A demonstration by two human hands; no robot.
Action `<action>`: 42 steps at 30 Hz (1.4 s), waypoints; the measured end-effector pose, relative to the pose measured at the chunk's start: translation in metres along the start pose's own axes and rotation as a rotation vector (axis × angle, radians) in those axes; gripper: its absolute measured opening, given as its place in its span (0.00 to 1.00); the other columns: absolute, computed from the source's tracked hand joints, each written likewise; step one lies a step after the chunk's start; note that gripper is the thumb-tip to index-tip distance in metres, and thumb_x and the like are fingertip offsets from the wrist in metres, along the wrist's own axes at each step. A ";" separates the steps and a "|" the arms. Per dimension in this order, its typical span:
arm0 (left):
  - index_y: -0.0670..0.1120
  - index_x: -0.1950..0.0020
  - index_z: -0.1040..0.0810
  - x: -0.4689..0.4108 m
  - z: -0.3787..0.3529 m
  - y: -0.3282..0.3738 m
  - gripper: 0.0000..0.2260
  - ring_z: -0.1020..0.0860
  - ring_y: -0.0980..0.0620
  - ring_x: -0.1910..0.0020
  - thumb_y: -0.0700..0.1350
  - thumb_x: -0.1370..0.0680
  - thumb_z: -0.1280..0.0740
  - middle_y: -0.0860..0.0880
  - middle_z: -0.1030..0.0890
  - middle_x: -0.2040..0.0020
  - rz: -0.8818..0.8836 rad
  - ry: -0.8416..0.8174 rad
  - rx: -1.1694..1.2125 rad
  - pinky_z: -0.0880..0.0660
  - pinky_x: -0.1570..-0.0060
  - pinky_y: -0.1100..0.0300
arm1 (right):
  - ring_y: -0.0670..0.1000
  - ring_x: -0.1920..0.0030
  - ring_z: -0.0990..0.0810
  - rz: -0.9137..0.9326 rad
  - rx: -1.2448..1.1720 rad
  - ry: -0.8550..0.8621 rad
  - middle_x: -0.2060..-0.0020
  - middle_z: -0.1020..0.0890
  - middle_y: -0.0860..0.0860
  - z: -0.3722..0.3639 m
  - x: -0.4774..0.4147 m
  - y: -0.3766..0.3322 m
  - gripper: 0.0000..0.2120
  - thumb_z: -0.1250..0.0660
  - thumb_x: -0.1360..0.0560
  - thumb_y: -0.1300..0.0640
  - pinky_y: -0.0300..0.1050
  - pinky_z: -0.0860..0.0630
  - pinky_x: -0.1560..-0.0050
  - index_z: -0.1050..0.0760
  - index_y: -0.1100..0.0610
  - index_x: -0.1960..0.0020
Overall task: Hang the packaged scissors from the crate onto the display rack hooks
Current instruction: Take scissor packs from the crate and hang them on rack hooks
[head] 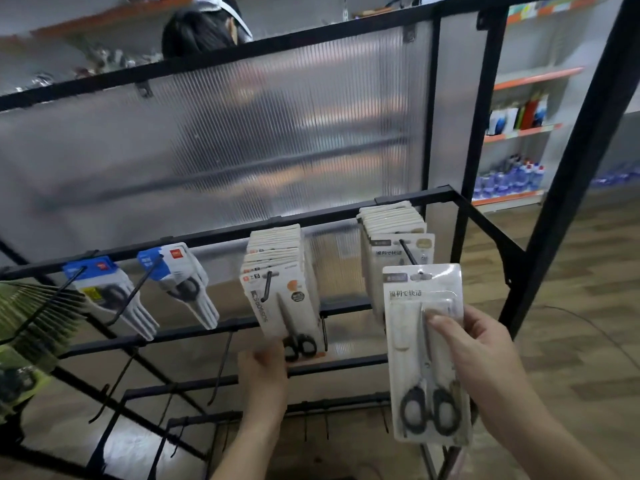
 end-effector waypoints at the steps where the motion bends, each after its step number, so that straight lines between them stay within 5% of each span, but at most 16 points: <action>1: 0.44 0.42 0.28 0.004 -0.003 -0.010 0.18 0.23 0.49 0.49 0.58 0.19 0.33 0.46 0.22 0.47 0.032 0.029 -0.011 0.30 0.53 0.54 | 0.48 0.60 0.13 0.003 0.000 0.005 0.59 0.12 0.47 0.001 -0.002 0.001 0.06 0.33 0.19 0.54 0.51 0.19 0.58 0.18 0.51 0.46; 5: 0.46 0.53 0.26 0.025 -0.022 -0.026 0.06 0.23 0.50 0.57 0.46 0.18 0.33 0.43 0.20 0.53 -0.012 -0.095 -0.198 0.30 0.60 0.60 | 0.46 0.61 0.13 0.029 0.001 0.025 0.61 0.13 0.44 0.003 -0.005 -0.001 0.05 0.32 0.20 0.52 0.47 0.20 0.61 0.19 0.51 0.48; 9: 0.49 0.57 0.23 0.045 -0.033 -0.001 0.07 0.23 0.57 0.61 0.47 0.19 0.31 0.52 0.20 0.61 -0.247 -0.221 -0.326 0.30 0.63 0.70 | 0.48 0.61 0.13 0.047 0.021 0.011 0.60 0.12 0.47 0.003 -0.011 -0.004 0.07 0.31 0.21 0.50 0.47 0.19 0.61 0.18 0.53 0.47; 15: 0.54 0.56 0.20 0.058 -0.034 0.059 0.09 0.21 0.60 0.56 0.52 0.17 0.34 0.56 0.19 0.58 -0.577 -0.247 -0.383 0.28 0.60 0.69 | 0.53 0.56 0.13 -0.024 0.074 -0.028 0.57 0.12 0.49 -0.006 -0.048 0.002 0.10 0.32 0.21 0.43 0.54 0.17 0.57 0.20 0.48 0.47; 21: 0.55 0.42 0.21 0.062 -0.034 0.090 0.08 0.25 0.61 0.42 0.54 0.18 0.36 0.62 0.23 0.43 -0.782 -0.159 -0.664 0.25 0.46 0.60 | 0.58 0.56 0.13 0.011 0.077 -0.008 0.56 0.13 0.56 -0.015 -0.088 -0.004 0.14 0.32 0.20 0.45 0.57 0.17 0.54 0.18 0.55 0.48; 24: 0.55 0.35 0.23 0.063 -0.034 0.091 0.13 0.27 0.58 0.37 0.53 0.19 0.36 0.61 0.25 0.37 -0.787 -0.140 -0.774 0.25 0.41 0.56 | 0.60 0.61 0.20 -0.015 0.090 0.060 0.54 0.17 0.66 -0.020 -0.098 -0.001 0.19 0.32 0.20 0.45 0.64 0.19 0.56 0.21 0.63 0.47; 29: 0.58 0.30 0.28 0.063 -0.024 0.087 0.16 0.26 0.57 0.36 0.53 0.18 0.37 0.62 0.28 0.34 -0.732 -0.150 -0.830 0.25 0.39 0.55 | 0.53 0.53 0.18 0.023 0.095 0.115 0.52 0.18 0.53 -0.021 -0.090 0.006 0.14 0.31 0.21 0.43 0.55 0.18 0.57 0.27 0.52 0.45; 35: 0.60 0.35 0.27 0.057 0.004 0.080 0.12 0.26 0.58 0.41 0.52 0.18 0.39 0.62 0.27 0.39 -0.704 -0.169 -0.881 0.26 0.40 0.55 | 0.49 0.49 0.23 0.190 0.126 0.266 0.47 0.24 0.49 -0.013 -0.069 0.004 0.26 0.28 0.25 0.38 0.44 0.25 0.58 0.32 0.52 0.38; 38: 0.57 0.34 0.26 0.055 0.020 0.074 0.13 0.27 0.56 0.38 0.51 0.19 0.38 0.60 0.26 0.38 -0.703 -0.158 -0.913 0.27 0.39 0.55 | 0.52 0.49 0.24 0.338 0.224 0.383 0.50 0.25 0.48 -0.018 -0.041 -0.003 0.18 0.28 0.23 0.45 0.46 0.24 0.53 0.33 0.50 0.43; 42: 0.57 0.31 0.27 0.052 0.044 0.068 0.16 0.28 0.57 0.37 0.52 0.19 0.38 0.59 0.26 0.37 -0.703 -0.147 -0.918 0.27 0.37 0.55 | 0.48 0.57 0.20 0.336 0.405 0.160 0.60 0.20 0.48 -0.048 -0.009 0.007 0.02 0.31 0.21 0.55 0.41 0.27 0.62 0.24 0.52 0.51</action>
Point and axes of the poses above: each hand's wrist, its own x-axis away from the middle knuckle, its own z-axis out of the back of the hand, y = z × x, the point moved 6 cm from there along -x, towards the middle knuckle
